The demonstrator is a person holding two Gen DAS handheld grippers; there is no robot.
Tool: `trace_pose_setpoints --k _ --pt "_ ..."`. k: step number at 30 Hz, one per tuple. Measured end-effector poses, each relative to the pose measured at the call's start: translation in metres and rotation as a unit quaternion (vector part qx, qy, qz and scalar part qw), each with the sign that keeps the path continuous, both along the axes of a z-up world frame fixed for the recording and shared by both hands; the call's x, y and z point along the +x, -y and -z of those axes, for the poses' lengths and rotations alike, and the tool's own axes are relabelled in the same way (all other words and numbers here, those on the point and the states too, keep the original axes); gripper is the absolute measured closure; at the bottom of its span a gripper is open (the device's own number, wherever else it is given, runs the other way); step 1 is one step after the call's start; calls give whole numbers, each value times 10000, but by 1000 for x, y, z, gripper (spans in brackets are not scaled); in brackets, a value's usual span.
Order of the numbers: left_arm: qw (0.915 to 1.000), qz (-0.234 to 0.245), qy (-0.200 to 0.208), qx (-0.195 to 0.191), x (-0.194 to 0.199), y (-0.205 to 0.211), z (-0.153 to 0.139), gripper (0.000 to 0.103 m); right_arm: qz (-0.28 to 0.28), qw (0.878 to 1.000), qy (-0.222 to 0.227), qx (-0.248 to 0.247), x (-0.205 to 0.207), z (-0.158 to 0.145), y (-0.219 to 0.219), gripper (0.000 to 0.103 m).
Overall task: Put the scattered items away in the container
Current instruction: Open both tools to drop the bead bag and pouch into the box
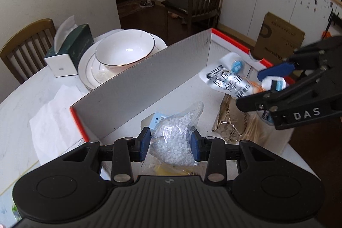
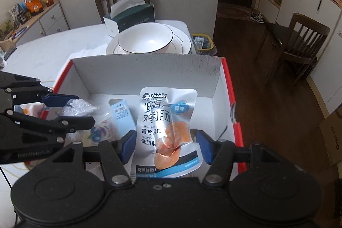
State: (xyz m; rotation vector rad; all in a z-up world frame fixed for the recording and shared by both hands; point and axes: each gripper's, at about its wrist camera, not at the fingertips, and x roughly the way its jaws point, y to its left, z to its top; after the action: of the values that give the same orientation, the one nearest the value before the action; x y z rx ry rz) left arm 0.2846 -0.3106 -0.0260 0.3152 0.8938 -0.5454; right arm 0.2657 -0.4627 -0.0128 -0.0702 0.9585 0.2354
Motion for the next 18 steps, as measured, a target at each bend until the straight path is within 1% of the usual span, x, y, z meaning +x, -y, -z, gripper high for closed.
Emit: trace_pose_setpoints --k 5,13,18 --pt "9996 132 -146 187 16 11 9 66 -154 9993 -114 -316 23 13 -6 43" --pt "9980 120 -468 397 32 19 26 66 -179 9983 -341 -431 55 29 -13 43" --pt "9969 152 -608 484 35 21 36 65 -279 9965 -608 -508 62 43 -19 43"
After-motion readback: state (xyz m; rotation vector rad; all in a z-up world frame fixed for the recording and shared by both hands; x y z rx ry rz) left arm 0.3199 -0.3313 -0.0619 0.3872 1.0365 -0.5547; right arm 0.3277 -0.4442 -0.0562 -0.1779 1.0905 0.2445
